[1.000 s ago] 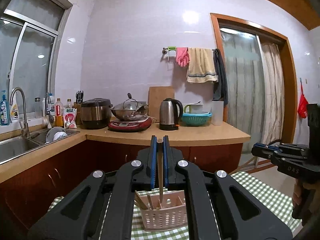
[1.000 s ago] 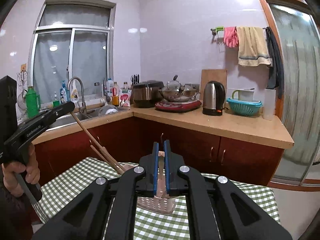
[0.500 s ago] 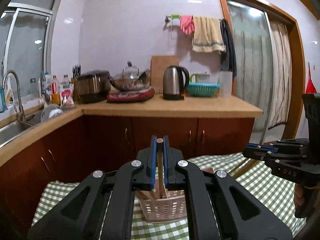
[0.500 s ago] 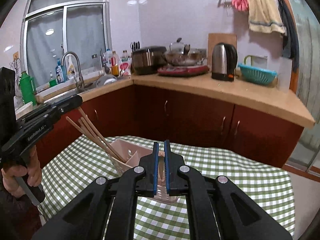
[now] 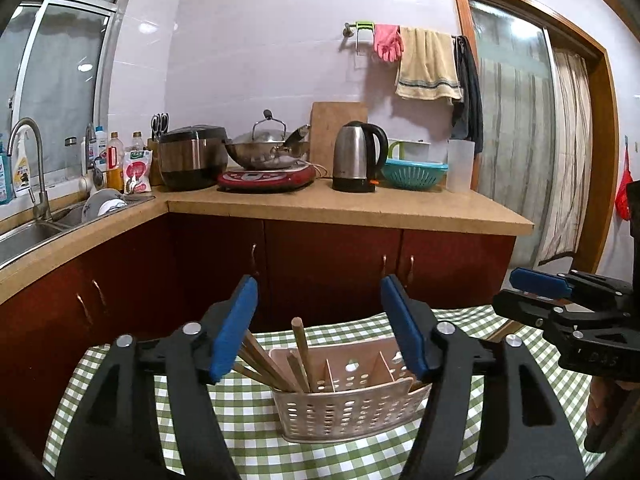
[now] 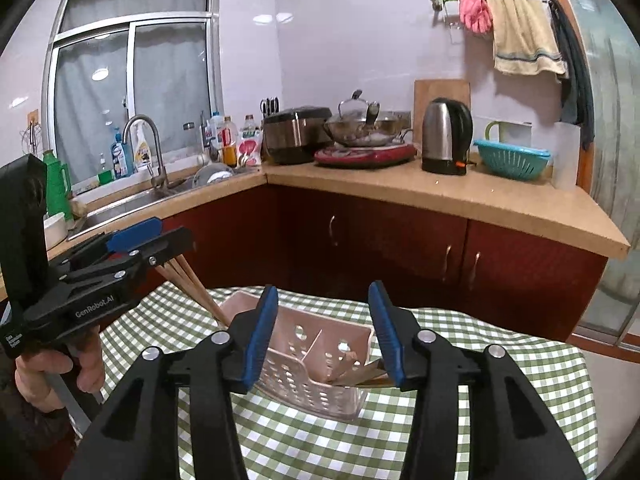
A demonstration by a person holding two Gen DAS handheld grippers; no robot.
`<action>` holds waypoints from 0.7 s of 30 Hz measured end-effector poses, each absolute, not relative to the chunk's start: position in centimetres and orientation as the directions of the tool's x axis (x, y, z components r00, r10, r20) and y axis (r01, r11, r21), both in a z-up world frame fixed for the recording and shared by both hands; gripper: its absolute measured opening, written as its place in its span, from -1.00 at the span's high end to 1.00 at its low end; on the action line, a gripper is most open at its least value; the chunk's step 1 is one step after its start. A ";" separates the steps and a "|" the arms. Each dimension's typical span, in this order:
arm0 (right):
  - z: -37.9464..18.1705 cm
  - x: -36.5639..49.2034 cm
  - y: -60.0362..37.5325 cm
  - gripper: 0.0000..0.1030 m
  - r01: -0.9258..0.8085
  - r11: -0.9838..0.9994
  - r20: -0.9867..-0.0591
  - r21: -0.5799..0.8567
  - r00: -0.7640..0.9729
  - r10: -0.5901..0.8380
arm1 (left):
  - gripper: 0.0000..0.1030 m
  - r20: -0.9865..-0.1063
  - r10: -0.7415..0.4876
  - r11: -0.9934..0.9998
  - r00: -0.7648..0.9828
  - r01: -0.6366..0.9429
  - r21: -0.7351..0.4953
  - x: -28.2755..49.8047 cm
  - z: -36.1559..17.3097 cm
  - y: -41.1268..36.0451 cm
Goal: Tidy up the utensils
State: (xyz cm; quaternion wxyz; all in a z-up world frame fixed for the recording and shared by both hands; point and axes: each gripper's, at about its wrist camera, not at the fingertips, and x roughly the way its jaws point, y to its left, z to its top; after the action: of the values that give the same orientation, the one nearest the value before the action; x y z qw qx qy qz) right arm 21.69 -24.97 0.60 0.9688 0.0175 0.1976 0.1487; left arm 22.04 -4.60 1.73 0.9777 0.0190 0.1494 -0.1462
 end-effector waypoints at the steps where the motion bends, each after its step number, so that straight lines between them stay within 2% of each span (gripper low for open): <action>1: 0.8 21.4 -25.0 -0.02 -0.271 0.958 -0.368 0.088 0.885 0.285 | -0.35 -0.293 -0.279 0.957 0.915 0.289 -0.008 21.9 1.9 -4.6; 5: 1.4 20.3 -25.3 -0.17 -0.227 0.971 -0.338 0.074 0.910 0.239 | -0.57 -0.259 -0.253 0.966 0.932 0.260 -0.011 20.9 2.7 -4.3; 8: 1.6 19.0 -25.3 -0.37 -0.175 0.983 -0.308 0.056 0.933 0.184 | -0.74 -0.237 -0.227 0.973 0.945 0.232 -0.010 20.0 3.2 -4.0; 13: 0.9 16.7 -25.1 -0.48 -0.101 0.995 -0.291 0.015 0.951 0.100 | -0.82 -0.239 -0.176 0.984 0.955 0.180 -0.002 17.1 2.9 -3.2; 21: -0.6 12.4 -24.3 -0.50 -0.094 0.995 -0.317 0.044 0.943 0.103 | -0.88 -0.286 -0.144 0.989 0.947 0.143 -0.028 12.0 1.5 -2.0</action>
State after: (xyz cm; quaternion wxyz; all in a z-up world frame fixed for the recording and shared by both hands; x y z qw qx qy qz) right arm 12.37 -24.26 -0.56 0.9855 0.0140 0.1617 0.0501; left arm 11.95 -1.95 1.46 0.9867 -0.0033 0.1453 -0.0727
